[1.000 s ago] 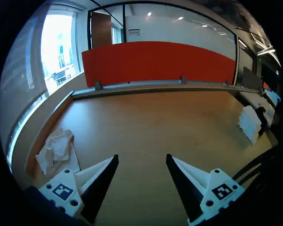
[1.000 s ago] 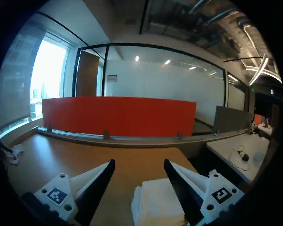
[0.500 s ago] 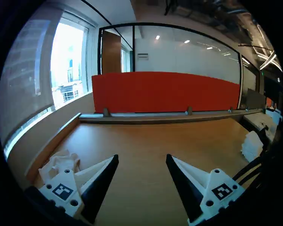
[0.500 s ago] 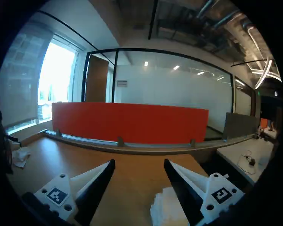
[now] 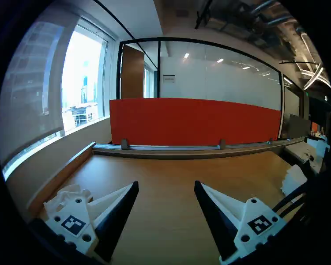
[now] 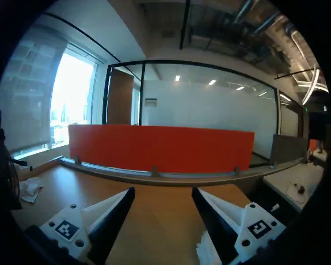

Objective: Fold towel

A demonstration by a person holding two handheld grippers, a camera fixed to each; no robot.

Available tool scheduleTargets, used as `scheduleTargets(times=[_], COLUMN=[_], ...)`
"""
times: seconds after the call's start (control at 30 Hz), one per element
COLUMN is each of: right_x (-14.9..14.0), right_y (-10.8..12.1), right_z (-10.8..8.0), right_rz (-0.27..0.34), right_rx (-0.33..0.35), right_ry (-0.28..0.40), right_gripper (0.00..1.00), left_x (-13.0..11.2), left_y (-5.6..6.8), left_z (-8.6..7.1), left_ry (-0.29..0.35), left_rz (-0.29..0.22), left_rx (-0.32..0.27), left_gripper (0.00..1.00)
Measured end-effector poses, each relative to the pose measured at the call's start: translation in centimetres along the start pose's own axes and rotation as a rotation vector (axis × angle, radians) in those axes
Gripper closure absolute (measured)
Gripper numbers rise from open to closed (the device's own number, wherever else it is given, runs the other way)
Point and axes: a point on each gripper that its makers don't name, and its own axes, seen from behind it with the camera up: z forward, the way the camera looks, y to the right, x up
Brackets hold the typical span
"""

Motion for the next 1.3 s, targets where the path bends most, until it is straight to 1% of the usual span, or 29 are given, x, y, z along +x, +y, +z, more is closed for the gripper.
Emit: scheduleTargets(times=[0.3,0.53,0.77,0.9,1.1,1.2,1.3], right_x=[0.2,0.1,-0.1,-0.5,-1.7,-1.9,-2.2], right_y=[-1.7,-2.8,-4.0,-4.7,-6.0,-6.4,-6.8], right_z=[0.4,0.7,0.9,0.7,0.5,0.4,0.2], right_rz=[0.004,-0.010,-0.016,-0.015,0.005,0.015,0.008], right_rx=[0.006,0.009,0.013,0.018,0.046,0.052,0.054], right_ry=[0.009,0.008,0.022,0.027,0.010,0.018,0.021], right_gripper=[0.00,0.00,0.00,0.00,0.00,0.00,0.00], left_x=[0.4,0.2,-1.2,-1.9,-2.7,-3.2,-3.7], left_y=[-0.3,-0.6,-1.6,-1.6,-1.9,-2.1,-2.2], left_z=[0.1,0.3,0.6,0.8,0.8,0.8,0.7], left_ry=[0.027,0.054,0.074,0.091,0.124,0.140,0.156], left_rz=[-0.006,-0.006,0.002,0.004,0.019,0.016,0.007], left_rx=[-0.004,-0.003,0.018,0.019,0.027,0.035,0.037], left_gripper=[0.07,0.07,0.07,0.07,0.07,0.07,0.07])
